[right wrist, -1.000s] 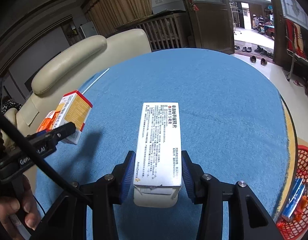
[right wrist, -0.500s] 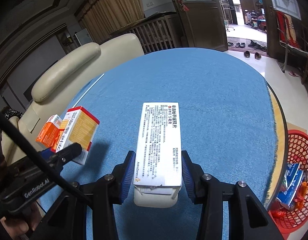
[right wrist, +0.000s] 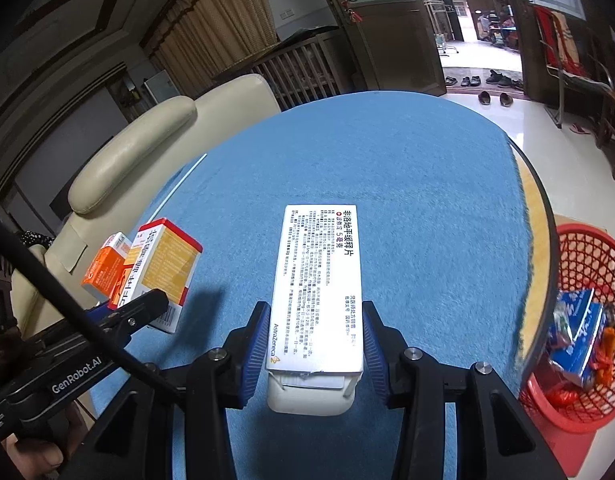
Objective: Collect trash
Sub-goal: 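Carry both held boxes off the table toward the red basket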
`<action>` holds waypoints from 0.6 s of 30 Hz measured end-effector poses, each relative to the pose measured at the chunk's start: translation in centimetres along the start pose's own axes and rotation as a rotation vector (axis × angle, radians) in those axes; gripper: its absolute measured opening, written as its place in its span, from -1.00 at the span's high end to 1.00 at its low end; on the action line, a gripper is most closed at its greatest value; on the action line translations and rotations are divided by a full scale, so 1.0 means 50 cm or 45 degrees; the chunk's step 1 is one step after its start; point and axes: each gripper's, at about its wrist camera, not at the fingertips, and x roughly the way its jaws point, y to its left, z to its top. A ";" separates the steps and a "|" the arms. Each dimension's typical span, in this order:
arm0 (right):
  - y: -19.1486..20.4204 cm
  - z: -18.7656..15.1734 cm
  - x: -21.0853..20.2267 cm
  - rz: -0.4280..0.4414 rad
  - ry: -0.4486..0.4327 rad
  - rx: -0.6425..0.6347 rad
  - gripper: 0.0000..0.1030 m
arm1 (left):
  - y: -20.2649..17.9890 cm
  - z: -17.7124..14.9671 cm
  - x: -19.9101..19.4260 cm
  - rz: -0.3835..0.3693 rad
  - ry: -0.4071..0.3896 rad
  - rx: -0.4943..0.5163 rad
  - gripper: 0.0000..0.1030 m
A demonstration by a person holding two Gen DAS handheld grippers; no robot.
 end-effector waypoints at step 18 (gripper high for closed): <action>-0.022 -0.043 -0.073 0.000 -0.072 0.044 0.08 | -0.030 -0.048 -0.034 0.015 -0.004 0.025 0.08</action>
